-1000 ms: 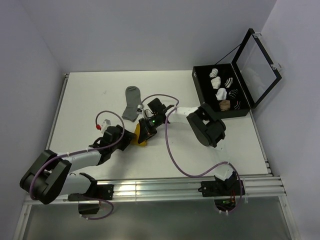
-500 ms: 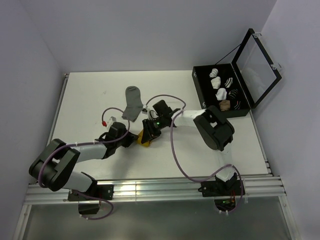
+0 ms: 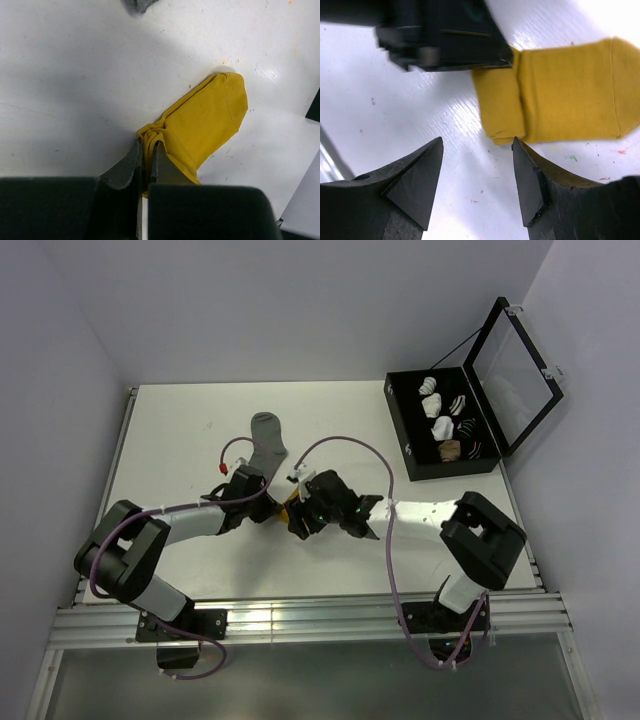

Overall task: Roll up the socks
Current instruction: Roll the sock at the center of the board.

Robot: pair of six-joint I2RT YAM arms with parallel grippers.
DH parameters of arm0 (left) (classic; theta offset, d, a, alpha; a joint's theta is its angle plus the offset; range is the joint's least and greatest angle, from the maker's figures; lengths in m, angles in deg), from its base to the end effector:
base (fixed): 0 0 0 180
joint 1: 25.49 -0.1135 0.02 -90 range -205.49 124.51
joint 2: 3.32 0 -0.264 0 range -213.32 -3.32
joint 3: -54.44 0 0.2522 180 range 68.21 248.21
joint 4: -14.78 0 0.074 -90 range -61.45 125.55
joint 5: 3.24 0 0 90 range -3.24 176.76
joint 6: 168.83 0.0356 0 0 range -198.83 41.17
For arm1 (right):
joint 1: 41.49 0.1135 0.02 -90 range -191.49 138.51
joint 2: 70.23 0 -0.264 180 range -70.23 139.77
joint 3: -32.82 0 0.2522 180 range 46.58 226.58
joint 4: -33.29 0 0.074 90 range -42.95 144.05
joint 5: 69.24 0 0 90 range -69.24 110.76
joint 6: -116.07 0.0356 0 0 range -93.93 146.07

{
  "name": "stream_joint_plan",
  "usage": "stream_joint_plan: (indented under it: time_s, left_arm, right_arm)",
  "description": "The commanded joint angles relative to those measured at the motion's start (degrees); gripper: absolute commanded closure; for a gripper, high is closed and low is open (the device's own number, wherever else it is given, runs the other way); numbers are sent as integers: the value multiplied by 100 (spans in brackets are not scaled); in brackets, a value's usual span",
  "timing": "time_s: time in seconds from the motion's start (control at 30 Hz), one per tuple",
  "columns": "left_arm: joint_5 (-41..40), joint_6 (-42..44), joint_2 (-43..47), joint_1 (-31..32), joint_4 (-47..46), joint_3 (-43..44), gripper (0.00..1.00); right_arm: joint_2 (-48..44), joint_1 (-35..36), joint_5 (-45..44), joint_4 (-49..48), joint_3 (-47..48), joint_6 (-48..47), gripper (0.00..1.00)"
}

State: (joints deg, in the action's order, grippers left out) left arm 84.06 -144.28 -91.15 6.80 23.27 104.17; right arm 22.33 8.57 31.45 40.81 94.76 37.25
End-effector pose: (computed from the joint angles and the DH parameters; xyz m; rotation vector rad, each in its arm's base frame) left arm 0.2408 -0.1502 0.1421 -0.7407 2.4050 -0.7154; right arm 0.2097 0.2607 0.1815 -0.8791 2.1709 0.7678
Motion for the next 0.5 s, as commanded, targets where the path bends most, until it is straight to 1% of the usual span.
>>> stream_joint_plan:
  time_s: [0.0,0.07,0.27,0.47]
  left_arm:
    - [111,454,-138,-4,510,243,100]
    - [147,542,-146,-4,703,306,100]
    - [217,665,-155,5,695,385,100]
    - [305,727,-173,14,712,420,100]
  right_arm:
    - [-360,416,-1578,-930,-283,-599,35]
    - [-370,687,-1999,-1072,-371,-854,35]
    - [-45,1189,-2800,-1143,-108,-1416,36]
    - [421,1453,-3065,-1020,183,-1786,37]
